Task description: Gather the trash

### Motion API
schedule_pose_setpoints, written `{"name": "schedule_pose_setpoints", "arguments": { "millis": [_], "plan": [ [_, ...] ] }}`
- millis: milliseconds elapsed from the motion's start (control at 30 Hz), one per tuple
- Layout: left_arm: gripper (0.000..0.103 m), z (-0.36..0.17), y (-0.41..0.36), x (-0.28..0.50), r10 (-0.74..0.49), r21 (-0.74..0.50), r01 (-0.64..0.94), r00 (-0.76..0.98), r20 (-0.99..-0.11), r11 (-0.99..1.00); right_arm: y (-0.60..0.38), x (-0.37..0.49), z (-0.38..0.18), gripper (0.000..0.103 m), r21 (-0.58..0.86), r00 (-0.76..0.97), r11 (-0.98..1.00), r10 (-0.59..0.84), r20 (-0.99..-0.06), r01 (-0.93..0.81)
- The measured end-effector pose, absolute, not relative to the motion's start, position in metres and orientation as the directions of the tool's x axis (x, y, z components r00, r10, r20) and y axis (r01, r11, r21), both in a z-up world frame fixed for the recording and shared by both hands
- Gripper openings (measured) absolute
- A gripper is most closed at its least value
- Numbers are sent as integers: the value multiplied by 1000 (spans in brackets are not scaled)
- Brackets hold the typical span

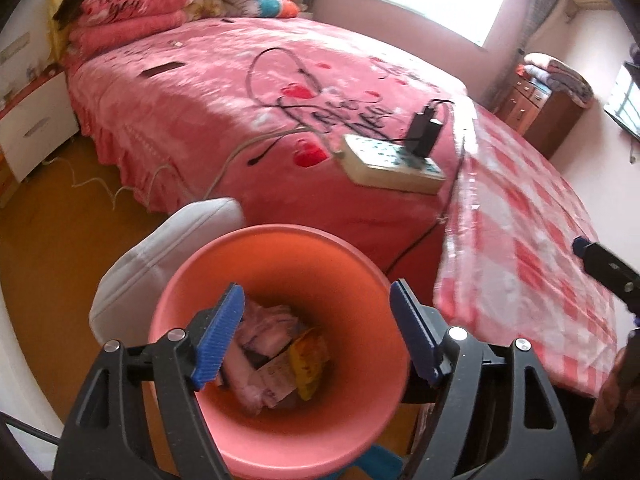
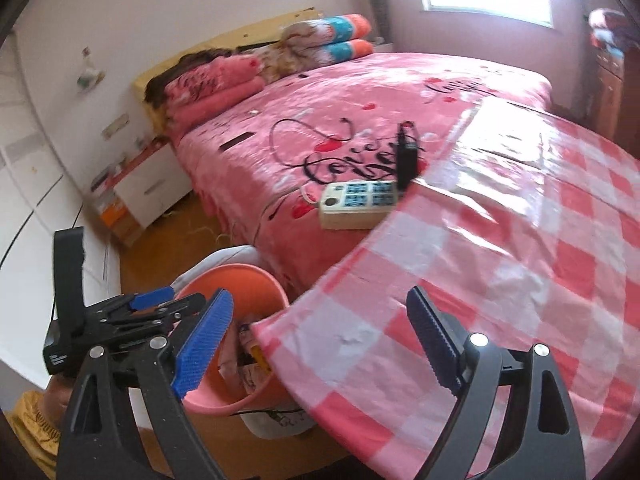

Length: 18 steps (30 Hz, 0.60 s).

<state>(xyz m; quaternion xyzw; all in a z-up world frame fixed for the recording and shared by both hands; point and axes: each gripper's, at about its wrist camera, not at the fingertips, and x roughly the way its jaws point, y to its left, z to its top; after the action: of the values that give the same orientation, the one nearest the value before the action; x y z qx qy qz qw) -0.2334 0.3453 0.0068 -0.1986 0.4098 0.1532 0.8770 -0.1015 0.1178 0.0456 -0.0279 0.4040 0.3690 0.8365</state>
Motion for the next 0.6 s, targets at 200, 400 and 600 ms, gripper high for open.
{"name": "schedule_pose_setpoints", "arguments": {
  "millis": [200,400,600],
  "plan": [
    [82,22,319,-215,80,-220,-371,645,-760,902,92,-96,37,88,265,437,765,574,-692,-586],
    [85,34,295,-202,63,-204,-320,659,-749,925,68,-91,36,92,258,490,799,551,-675,-542],
    [88,44,275,-189,55,-195,-288,678,-733,938,45,-88,35,93,254,528,821,533,-661,-511]
  ]
}}
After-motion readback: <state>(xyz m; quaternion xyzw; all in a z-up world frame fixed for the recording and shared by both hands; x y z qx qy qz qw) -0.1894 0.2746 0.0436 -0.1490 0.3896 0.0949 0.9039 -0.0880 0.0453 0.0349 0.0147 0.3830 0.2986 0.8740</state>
